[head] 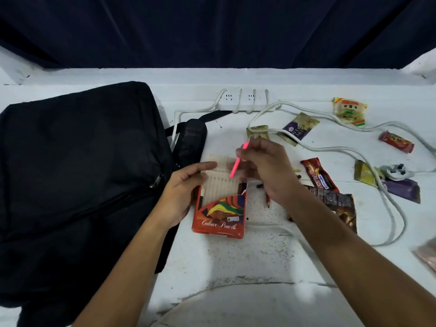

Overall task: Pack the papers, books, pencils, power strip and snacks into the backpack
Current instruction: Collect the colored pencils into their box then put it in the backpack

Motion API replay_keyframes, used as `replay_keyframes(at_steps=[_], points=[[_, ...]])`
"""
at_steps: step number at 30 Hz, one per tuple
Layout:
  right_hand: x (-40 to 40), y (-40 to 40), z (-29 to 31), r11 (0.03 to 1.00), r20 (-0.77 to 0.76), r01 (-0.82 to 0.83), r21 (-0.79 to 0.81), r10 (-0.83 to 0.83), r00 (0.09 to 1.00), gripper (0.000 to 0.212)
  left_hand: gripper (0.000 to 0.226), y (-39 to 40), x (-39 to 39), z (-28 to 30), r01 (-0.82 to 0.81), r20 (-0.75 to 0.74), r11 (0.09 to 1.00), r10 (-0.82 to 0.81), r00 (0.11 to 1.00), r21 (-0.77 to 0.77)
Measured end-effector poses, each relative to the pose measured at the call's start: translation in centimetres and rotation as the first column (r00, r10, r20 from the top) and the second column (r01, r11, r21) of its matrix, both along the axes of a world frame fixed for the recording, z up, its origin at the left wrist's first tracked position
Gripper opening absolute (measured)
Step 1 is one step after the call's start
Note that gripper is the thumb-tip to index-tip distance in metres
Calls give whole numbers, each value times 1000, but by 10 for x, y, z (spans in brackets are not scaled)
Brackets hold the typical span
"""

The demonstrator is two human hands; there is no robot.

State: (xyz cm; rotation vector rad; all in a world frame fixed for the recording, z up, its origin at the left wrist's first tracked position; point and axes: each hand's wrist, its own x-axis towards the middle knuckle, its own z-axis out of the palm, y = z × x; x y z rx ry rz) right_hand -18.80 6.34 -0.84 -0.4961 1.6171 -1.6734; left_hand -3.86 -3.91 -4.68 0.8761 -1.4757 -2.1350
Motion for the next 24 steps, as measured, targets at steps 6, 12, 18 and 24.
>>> replay_keyframes(at_steps=[6, 12, 18, 24], points=[[7, 1, -7, 980, -295, 17, 197, 43, 954, 10, 32, 1, 4, 0, -26, -69, 999, 28, 997, 26], [13, 14, -11, 942, -383, -19, 336, 155, 911, 48, 30, 0, 5, -4, -37, -137, 997, 46, 990, 71], [14, 22, -16, 942, -450, 25, 335, 137, 883, 54, 31, 0, 5, -6, -31, -163, 997, 42, 986, 71], [-16, 32, -10, 945, -605, 198, 260, -1, 796, 18, 30, -1, 4, -6, -40, -134, 997, 49, 990, 68]])
